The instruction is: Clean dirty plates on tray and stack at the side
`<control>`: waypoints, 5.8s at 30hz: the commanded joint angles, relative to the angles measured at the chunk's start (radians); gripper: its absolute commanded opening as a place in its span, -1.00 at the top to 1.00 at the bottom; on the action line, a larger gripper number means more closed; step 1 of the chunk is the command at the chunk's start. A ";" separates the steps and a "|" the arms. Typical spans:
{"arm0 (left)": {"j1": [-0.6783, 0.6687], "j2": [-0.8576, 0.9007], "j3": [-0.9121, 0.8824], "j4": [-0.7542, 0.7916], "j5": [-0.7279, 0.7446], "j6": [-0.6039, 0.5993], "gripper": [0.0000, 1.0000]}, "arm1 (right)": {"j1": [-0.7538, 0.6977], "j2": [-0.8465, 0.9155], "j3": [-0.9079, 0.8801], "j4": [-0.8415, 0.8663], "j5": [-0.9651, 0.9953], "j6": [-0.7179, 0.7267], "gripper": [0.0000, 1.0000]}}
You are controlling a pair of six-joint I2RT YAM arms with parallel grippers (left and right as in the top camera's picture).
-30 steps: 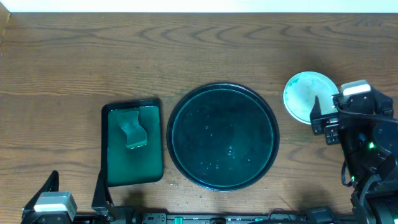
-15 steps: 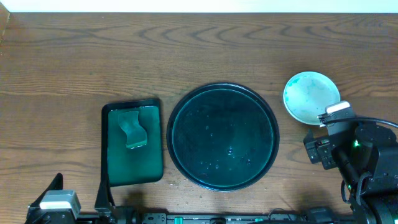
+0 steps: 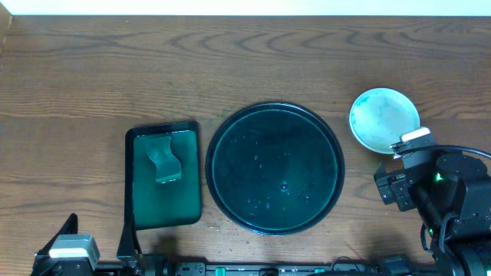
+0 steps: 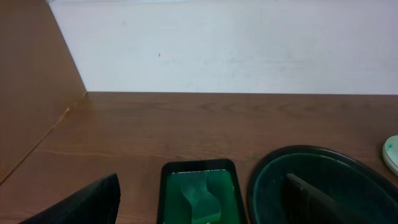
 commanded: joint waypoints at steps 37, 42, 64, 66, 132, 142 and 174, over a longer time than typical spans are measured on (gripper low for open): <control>-0.010 -0.136 -0.369 0.427 0.168 0.013 -0.65 | 0.010 0.000 0.014 -0.001 -0.004 -0.007 -0.98; -0.010 -0.270 -0.586 0.641 0.241 0.013 -0.65 | 0.010 0.000 0.014 -0.001 -0.004 -0.007 -0.99; -0.015 -0.282 -1.198 1.546 0.398 -0.055 -0.65 | 0.010 0.000 0.014 -0.001 -0.004 -0.007 -0.98; -0.030 -0.281 -1.212 1.562 0.392 -0.054 -0.66 | 0.010 0.000 0.014 -0.001 -0.004 -0.007 -0.98; -0.123 -0.279 -1.267 1.065 0.098 -0.054 -0.65 | 0.010 0.000 0.014 -0.001 -0.004 -0.007 -0.98; -0.123 -0.279 -1.267 1.065 0.098 -0.054 -0.65 | 0.010 0.000 0.014 -0.001 -0.004 -0.007 -0.99; -0.123 -0.279 -1.267 1.065 0.098 -0.054 -0.65 | -0.036 -0.576 -0.775 0.830 -0.248 0.455 -0.99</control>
